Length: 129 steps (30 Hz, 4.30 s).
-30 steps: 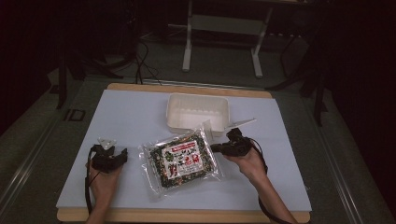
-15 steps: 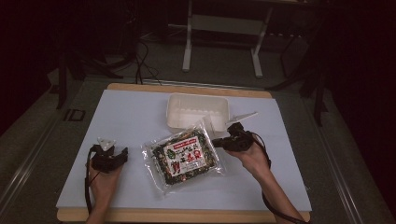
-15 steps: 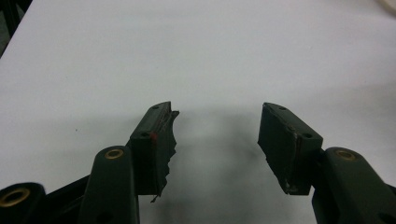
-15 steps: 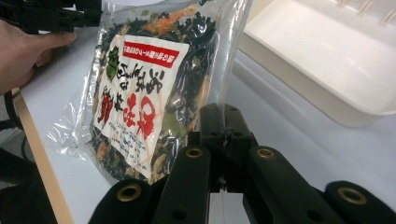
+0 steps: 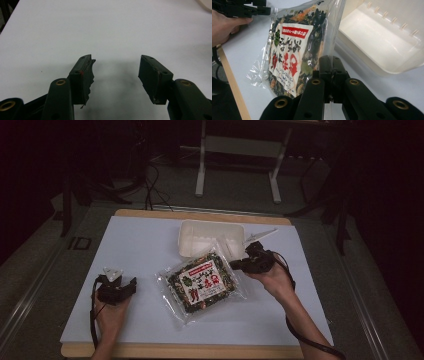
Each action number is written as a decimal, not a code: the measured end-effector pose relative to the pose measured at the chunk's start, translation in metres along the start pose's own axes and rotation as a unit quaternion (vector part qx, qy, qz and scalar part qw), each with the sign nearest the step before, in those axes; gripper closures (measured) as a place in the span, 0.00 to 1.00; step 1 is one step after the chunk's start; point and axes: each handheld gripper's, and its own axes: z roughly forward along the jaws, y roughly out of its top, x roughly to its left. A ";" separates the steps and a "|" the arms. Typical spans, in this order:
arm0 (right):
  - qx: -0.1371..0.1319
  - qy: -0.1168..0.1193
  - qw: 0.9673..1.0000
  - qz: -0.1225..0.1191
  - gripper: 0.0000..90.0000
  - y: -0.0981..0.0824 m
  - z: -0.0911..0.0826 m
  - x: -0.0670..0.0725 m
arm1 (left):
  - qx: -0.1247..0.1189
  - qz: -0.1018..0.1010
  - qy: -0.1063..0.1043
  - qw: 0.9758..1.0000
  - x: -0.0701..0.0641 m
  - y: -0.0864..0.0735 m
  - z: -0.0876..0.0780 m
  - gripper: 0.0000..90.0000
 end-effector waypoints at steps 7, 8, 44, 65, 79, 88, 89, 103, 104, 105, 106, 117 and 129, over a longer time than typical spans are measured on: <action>-0.004 0.001 1.000 -0.007 1.00 0.013 -0.002 -0.001 | -0.001 -0.003 -0.003 1.000 0.000 0.000 0.000 0.49; -0.005 0.001 1.000 -0.007 1.00 0.015 -0.002 -0.001 | -0.001 -0.004 -0.004 1.000 0.001 0.000 0.000 0.49; -0.004 0.008 0.997 -0.072 1.00 0.060 -0.052 0.009 | 0.004 -0.001 -0.006 1.000 0.001 0.000 0.001 0.49; -0.019 0.005 0.996 -0.083 1.00 0.068 -0.077 0.007 | 0.003 -0.003 -0.006 1.000 0.002 0.000 0.001 0.49; -0.040 -0.013 0.996 -0.079 1.00 0.080 -0.099 0.002 | 0.005 -0.002 -0.007 1.000 0.001 0.000 0.002 0.49; -0.051 -0.021 0.996 -0.068 1.00 0.091 -0.105 -0.004 | 0.005 -0.001 -0.007 1.000 0.001 0.000 0.002 0.49; -0.051 -0.023 0.996 -0.070 1.00 0.092 -0.105 -0.005 | 0.005 -0.001 -0.007 1.000 0.001 0.000 0.002 0.49; -0.060 -0.050 0.994 -0.074 1.00 0.110 -0.087 -0.013 | 0.004 -0.001 -0.008 1.000 0.001 0.000 0.002 0.49; -0.060 -0.050 0.994 -0.074 1.00 0.110 -0.087 -0.013 | 0.004 -0.001 -0.008 1.000 0.001 0.000 0.002 0.49; -0.059 -0.052 0.994 -0.075 1.00 0.112 -0.085 -0.015 | 0.005 0.000 -0.008 1.000 0.001 0.000 0.002 0.49; -0.059 -0.053 0.994 -0.076 1.00 0.113 -0.084 -0.016 | 0.005 -0.001 -0.009 1.000 0.001 0.000 0.002 0.49; -0.068 -0.059 0.992 -0.084 1.00 0.126 -0.083 -0.024 | 0.006 0.000 -0.010 1.000 0.001 0.000 0.002 0.49; -0.076 -0.064 0.991 -0.085 1.00 0.131 -0.076 -0.031 | 0.006 0.002 -0.010 1.000 0.000 0.000 0.001 0.49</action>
